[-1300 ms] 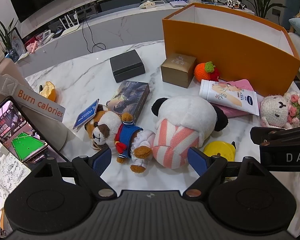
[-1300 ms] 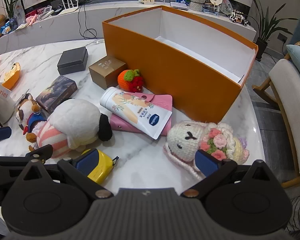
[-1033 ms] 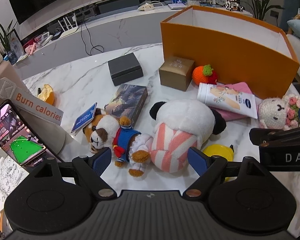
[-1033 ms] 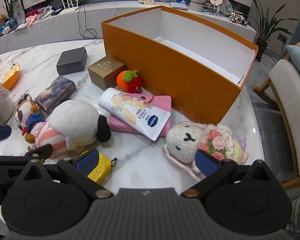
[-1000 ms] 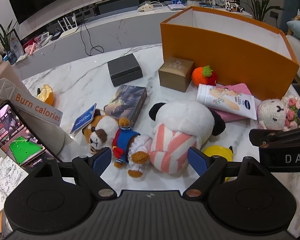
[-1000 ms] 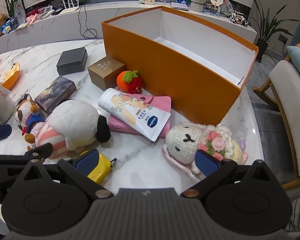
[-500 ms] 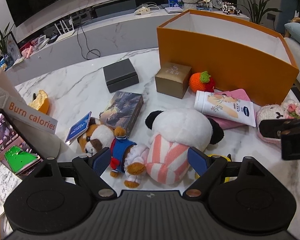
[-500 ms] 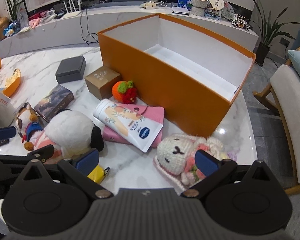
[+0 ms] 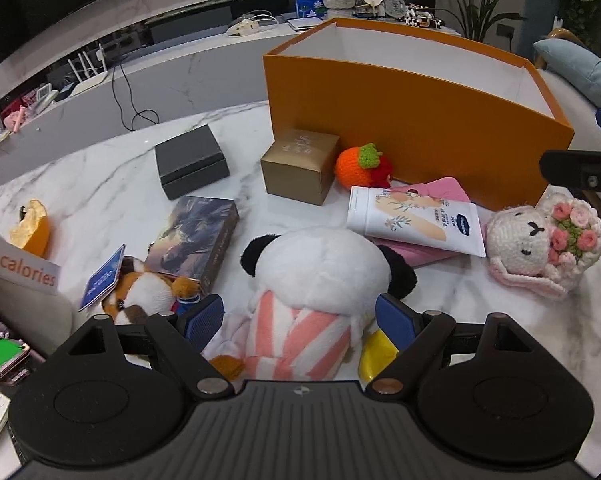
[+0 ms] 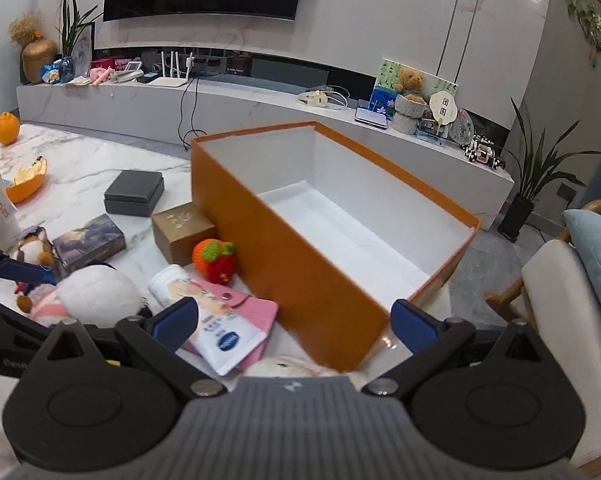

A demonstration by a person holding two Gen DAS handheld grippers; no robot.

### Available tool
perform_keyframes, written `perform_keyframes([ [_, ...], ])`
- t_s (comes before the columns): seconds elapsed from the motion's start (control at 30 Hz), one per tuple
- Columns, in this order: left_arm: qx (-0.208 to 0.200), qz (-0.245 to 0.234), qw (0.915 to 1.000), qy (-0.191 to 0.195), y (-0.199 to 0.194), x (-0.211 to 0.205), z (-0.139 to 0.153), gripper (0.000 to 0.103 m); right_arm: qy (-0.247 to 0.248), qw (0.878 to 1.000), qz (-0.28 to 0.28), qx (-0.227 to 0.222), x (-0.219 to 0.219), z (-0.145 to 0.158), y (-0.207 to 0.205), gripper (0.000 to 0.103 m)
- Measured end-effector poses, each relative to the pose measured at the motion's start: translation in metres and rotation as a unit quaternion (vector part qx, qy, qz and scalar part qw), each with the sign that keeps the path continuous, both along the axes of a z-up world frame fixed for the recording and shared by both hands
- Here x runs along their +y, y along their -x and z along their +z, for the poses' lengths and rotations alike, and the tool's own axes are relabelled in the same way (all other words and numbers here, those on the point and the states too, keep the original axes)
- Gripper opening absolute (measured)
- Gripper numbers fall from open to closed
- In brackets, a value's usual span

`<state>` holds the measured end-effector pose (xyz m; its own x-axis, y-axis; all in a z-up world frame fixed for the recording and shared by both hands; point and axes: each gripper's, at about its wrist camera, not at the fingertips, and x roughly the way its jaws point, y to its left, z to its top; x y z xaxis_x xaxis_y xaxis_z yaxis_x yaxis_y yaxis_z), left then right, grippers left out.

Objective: Organize objects
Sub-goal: 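Lower the left gripper onto the panda plush while the right gripper approaches the crocheted bunny, then grasp the panda plush with the left gripper while the right gripper grasps the crocheted bunny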

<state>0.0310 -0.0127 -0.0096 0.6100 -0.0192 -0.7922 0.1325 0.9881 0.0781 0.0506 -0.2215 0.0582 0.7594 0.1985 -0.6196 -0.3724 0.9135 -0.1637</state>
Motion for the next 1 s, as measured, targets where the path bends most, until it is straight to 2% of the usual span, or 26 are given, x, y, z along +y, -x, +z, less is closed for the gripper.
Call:
perform_keyframes([
  [0.17,0.008,-0.002,0.9999,0.006,-0.005,0.002,-0.006,0.099,0.001,1.000,0.004,0.028,-0.018,0.001,-0.012,0.102],
  [0.4,0.015,-0.017,0.9997,0.004,-0.010,-0.003,-0.013,0.099,-0.019,0.992,-0.001,0.126,-0.038,-0.020,-0.030,0.102],
  [0.53,0.018,-0.019,0.9996,0.005,-0.010,-0.003,-0.019,0.099,-0.005,0.985,0.027,0.169,-0.027,-0.040,-0.032,0.102],
  [0.8,0.022,-0.022,0.9995,0.009,-0.013,-0.001,-0.028,0.098,0.046,0.981,0.026,0.185,-0.017,-0.063,-0.040,0.102],
  [1.0,0.035,-0.015,0.9982,0.046,-0.015,0.006,-0.031,0.098,0.065,0.977,0.029,0.202,-0.011,-0.076,-0.045,0.102],
])
